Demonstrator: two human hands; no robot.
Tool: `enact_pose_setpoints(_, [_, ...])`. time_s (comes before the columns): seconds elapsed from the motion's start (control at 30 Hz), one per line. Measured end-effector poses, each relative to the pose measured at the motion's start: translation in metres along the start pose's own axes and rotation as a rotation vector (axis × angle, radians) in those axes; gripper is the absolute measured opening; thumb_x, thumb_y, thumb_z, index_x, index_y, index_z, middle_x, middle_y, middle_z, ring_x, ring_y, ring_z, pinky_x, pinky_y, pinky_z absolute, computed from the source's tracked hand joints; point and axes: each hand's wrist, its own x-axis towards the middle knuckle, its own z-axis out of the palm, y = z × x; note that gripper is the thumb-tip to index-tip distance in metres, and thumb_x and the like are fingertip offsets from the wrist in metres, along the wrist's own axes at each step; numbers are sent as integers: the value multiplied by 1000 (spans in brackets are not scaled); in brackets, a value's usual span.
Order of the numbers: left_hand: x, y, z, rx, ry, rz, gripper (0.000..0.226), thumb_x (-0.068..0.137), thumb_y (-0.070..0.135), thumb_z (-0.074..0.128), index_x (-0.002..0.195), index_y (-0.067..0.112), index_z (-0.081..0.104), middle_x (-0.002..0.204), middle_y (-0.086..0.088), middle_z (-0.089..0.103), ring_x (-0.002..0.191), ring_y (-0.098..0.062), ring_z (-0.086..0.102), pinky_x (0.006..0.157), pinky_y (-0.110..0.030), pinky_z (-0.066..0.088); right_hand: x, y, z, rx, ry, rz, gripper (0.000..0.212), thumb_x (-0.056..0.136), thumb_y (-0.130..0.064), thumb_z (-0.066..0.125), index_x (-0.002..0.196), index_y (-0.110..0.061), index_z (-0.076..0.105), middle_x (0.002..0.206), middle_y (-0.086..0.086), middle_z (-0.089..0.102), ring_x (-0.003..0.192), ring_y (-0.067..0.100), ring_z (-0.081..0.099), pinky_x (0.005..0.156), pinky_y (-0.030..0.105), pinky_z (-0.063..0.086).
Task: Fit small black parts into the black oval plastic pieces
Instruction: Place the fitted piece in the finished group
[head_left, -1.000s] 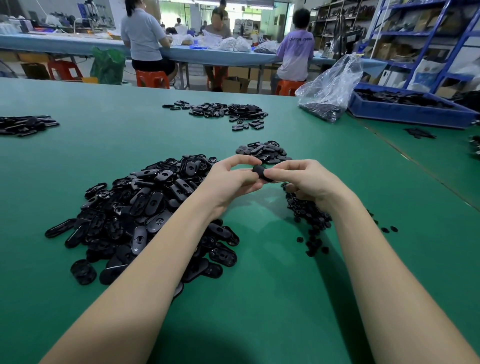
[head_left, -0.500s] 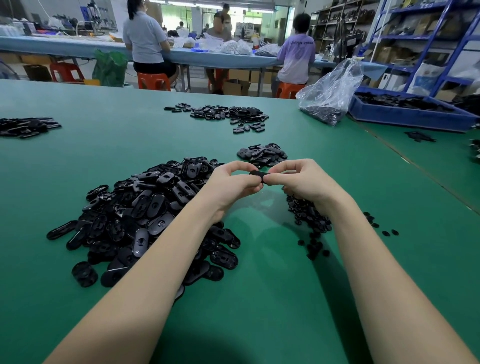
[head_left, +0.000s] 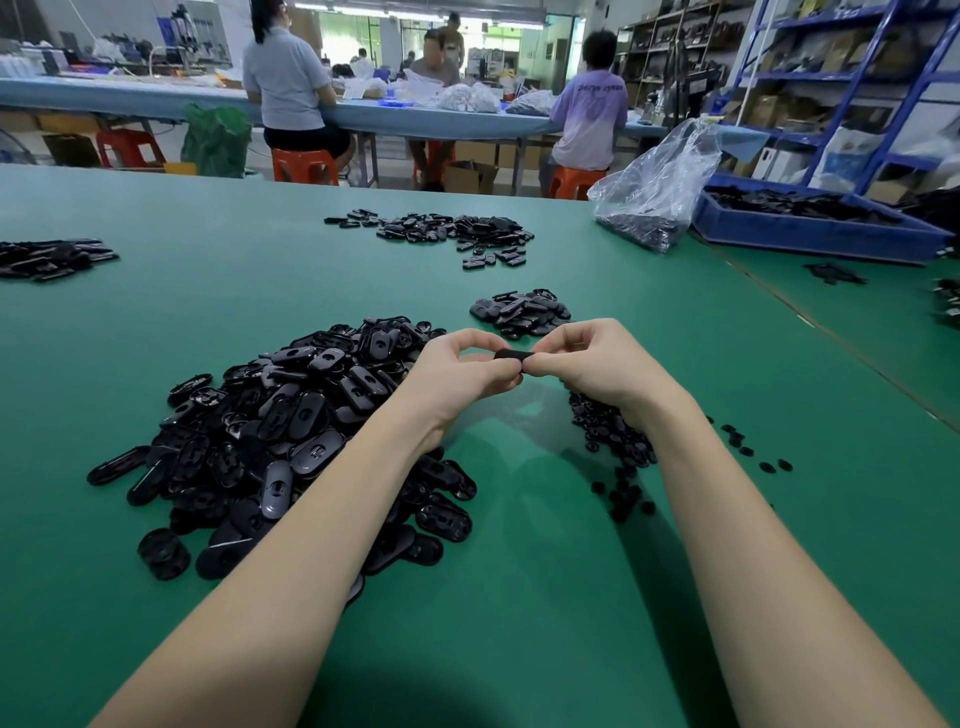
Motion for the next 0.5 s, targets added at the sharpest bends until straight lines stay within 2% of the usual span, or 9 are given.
enact_pose_setpoints(0.13, [-1,-1,1,58,-6,15,16,86,-7,70,91,7,63,81,-15,72,63,-11,71,66,-17,56,-1,1,1,-16,-9,4,14,78,-27,84,73,-20,72,51,-14,48,43,5,38,44,17,32])
enact_pose_setpoints(0.23, [-1,-2,2,103,5,19,15,87,-5,70,90,8,63,86,-16,71,67,-13,70,75,-20,59,0,3,2,-27,10,-2,15,80,-25,82,73,-18,71,46,-18,46,40,2,37,40,13,30])
enact_pose_setpoints(0.37, [0,-3,4,146,36,14,15,88,-2,71,87,11,63,79,-8,73,69,-13,70,84,-26,57,1,4,4,-19,27,-3,17,80,-25,82,71,-19,69,44,-19,47,38,0,38,40,10,30])
enact_pose_setpoints(0.5, [2,-6,5,169,78,29,16,86,1,73,87,14,64,74,-2,74,66,-9,71,81,-24,57,2,6,8,-28,49,-19,16,78,-26,83,72,-20,69,47,-17,49,40,1,39,42,13,32])
